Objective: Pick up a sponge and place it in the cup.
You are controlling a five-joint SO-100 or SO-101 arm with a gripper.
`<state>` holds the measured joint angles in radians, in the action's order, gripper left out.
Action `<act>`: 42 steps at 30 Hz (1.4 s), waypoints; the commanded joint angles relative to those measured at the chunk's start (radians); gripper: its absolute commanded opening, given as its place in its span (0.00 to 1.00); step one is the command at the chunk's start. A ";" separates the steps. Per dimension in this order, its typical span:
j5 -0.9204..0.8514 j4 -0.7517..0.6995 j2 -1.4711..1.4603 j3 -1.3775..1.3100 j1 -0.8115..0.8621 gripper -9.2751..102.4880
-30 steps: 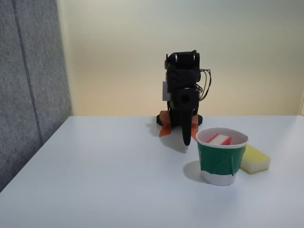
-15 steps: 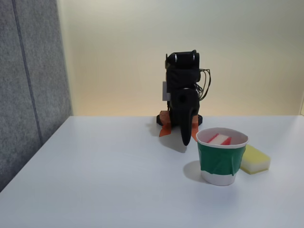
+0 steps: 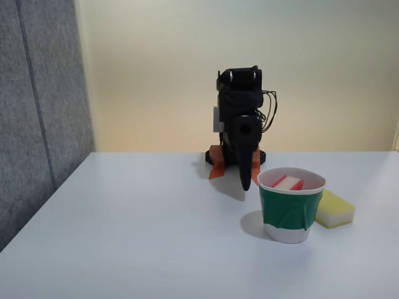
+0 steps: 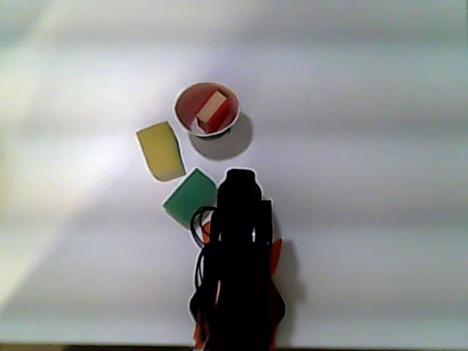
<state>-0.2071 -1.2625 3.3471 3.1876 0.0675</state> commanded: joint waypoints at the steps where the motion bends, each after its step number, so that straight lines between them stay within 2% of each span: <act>1: -0.032 0.006 0.020 0.046 0.003 0.08; 6: -0.006 0.005 0.020 0.046 -0.008 0.08; 10: 0.285 -0.021 0.020 0.046 -0.006 0.08; 13: 0.224 -0.026 0.020 0.046 -0.005 0.08; 42: 0.227 -0.026 0.020 0.046 -0.005 0.08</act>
<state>0.0153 -1.2686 3.3471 3.1876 0.0522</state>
